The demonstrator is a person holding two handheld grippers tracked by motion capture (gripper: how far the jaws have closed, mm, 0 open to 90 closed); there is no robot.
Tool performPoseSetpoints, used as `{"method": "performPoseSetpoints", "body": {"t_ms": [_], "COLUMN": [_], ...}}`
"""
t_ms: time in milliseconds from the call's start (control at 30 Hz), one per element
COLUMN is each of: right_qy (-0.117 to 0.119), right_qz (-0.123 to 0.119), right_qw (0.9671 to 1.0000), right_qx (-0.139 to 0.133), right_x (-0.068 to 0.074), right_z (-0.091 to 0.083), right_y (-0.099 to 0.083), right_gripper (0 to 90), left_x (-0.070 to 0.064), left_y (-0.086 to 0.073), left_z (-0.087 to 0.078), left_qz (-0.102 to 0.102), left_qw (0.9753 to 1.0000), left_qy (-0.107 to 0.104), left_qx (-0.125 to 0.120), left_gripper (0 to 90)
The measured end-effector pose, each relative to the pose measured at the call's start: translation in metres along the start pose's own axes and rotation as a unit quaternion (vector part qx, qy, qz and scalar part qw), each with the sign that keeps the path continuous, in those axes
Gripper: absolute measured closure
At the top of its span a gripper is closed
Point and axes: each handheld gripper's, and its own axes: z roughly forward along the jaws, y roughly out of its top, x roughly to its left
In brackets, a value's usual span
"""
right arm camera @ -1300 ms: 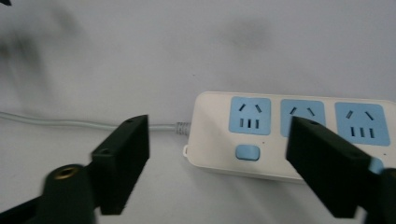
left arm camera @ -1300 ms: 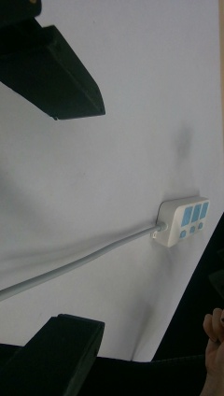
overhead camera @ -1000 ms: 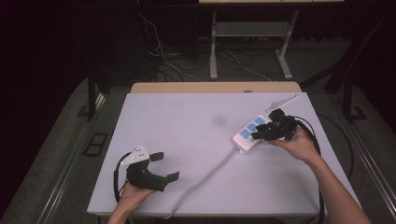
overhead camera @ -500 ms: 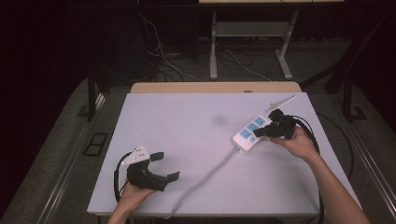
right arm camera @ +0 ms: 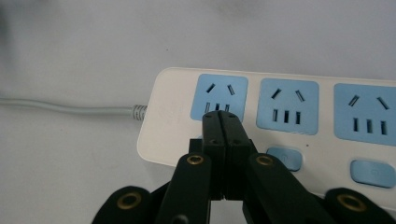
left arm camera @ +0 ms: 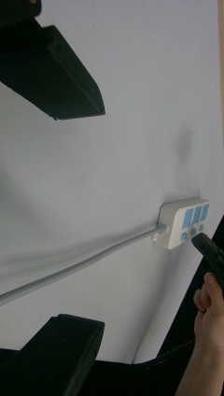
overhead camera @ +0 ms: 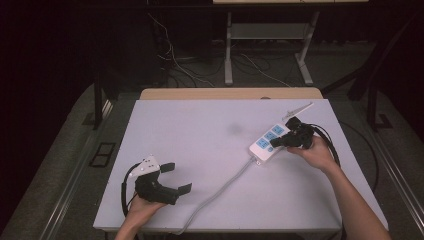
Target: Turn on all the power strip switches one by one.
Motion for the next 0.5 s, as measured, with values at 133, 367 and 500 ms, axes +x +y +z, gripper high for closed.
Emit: {"method": "performPoseSetpoints", "body": {"t_ms": [133,367,500], "right_qy": [0.008,0.014,0.018], "right_qz": [0.001,0.006,0.005], "right_qw": [1.0,0.9998,0.9998], "right_qx": [0.004,0.008,0.009], "right_x": [-0.0005,-0.0004,0.0], "right_z": [0.0038,0.0093,0.0105], "right_y": [-0.0003,-0.0001,0.0009], "right_gripper": [89.7,89.6,89.7], "left_x": [0.0003,0.0002,0.0005], "left_y": [0.0,0.0001,0.0002], "left_z": [-0.0002,-0.0004,-0.0008], "left_qz": [0.002,0.003,0.002], "left_qw": [1.0,1.0,1.0], "left_qy": [0.001,0.002,0.002], "left_qx": [-0.001,0.0,-0.001], "left_gripper": [0.0,0.0,0.0]}}
